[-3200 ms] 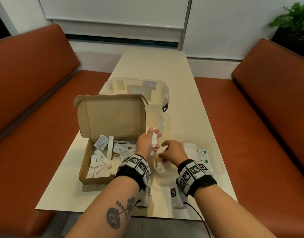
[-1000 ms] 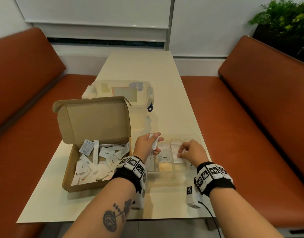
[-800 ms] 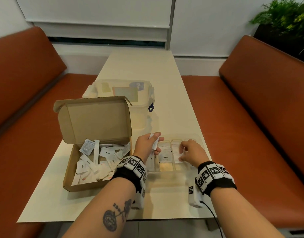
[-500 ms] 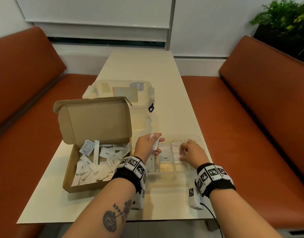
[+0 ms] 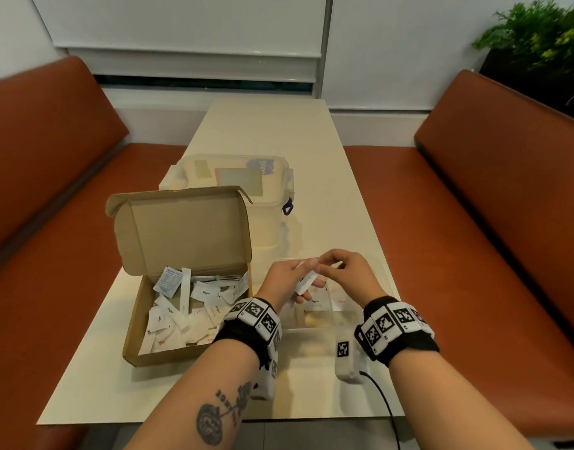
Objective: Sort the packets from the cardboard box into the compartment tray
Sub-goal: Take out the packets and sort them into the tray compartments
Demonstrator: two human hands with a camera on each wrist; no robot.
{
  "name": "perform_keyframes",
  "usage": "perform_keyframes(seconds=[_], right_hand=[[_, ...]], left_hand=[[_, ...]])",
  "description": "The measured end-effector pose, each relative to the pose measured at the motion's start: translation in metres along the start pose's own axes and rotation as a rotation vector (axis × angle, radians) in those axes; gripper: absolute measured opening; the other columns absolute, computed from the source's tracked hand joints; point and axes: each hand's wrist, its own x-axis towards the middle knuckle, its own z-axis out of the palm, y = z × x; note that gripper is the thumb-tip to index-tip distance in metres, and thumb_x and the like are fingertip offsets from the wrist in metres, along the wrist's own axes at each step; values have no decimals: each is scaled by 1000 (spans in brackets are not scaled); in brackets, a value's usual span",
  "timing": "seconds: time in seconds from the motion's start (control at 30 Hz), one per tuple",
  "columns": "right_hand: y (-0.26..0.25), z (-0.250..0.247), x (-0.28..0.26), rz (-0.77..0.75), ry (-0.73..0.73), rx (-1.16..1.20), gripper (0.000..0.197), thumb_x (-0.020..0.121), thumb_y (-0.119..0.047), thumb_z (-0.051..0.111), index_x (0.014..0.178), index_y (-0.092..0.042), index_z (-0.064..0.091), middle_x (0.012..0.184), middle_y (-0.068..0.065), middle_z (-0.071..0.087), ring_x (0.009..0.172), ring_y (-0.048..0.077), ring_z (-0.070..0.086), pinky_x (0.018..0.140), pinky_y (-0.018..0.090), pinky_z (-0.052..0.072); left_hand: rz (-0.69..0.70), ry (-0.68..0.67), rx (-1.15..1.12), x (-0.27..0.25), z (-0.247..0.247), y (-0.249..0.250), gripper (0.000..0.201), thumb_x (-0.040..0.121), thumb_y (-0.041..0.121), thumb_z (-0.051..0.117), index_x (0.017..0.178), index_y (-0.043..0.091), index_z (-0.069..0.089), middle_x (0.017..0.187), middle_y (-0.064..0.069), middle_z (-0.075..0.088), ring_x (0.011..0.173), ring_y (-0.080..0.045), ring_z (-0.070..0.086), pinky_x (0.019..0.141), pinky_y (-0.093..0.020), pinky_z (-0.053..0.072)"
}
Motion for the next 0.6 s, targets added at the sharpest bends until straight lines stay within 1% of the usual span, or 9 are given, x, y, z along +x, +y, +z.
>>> perform_keyframes(seconds=[0.07,0.13,0.2,0.27,0.33,0.4,0.47,0.53,0.6], right_hand=[[1,0,0,37,-51,75,14,84,-22,70,85,-8,71,66,-9,57,51,-4,46,51,7,36],[3,1,-1,70,-98,139,16,86,-20,68,84,-5,71,58,-12,54,47,-3,44,48,7,34],[4,3,-4,90,-139,216,13,86,-18,67,84,-6,69,59,-12,57,50,-1,44,49,10,34],[4,5,-7,80,-152,268,15,82,-17,72,86,-4,67,64,-8,62,53,-1,51,49,11,36],[4,6,-7,70,-115,277,16,78,-14,75,82,-3,65,64,-6,63,54,-3,56,48,8,38],[5,6,-5,79,-53,274,17,77,-13,77,73,-8,62,61,-6,63,51,-5,55,47,6,37],[8,5,-2,98,14,267,19,77,-15,77,67,-11,61,58,-7,60,46,-5,49,46,6,36],[13,3,-1,115,75,263,19,77,-15,77,65,-12,62,53,-10,54,43,-4,44,45,6,34],[17,2,0,131,97,257,19,77,-17,77,65,-12,63,50,-14,53,42,-4,44,45,6,34]], left_hand=[[2,-3,27,-1,-2,1,24,92,38,57,103,18,67,71,-4,73,40,-10,51,36,-16,35],[12,11,44,0,-3,1,26,92,36,59,111,20,62,70,-4,73,39,-9,51,35,-15,34],[33,29,65,0,-3,3,33,91,35,60,120,18,59,71,-4,72,39,-9,52,34,-15,33],[49,40,86,0,-3,3,36,91,35,61,123,16,60,77,-6,70,40,-10,54,34,-16,34],[49,39,88,0,-3,3,36,91,38,60,120,16,61,82,-6,70,41,-11,55,34,-17,35],[27,51,35,0,-2,2,37,91,43,57,114,15,62,75,-4,69,41,-12,54,35,-18,36],[2,87,-26,2,-3,0,39,92,44,56,111,10,62,66,-4,65,41,-13,52,36,-18,36],[4,127,-62,4,-6,-2,35,93,33,57,114,6,62,76,-7,60,41,-13,51,37,-18,36],[26,149,-40,6,-7,-4,27,93,18,58,117,5,62,82,-5,61,40,-10,50,37,-18,36]])
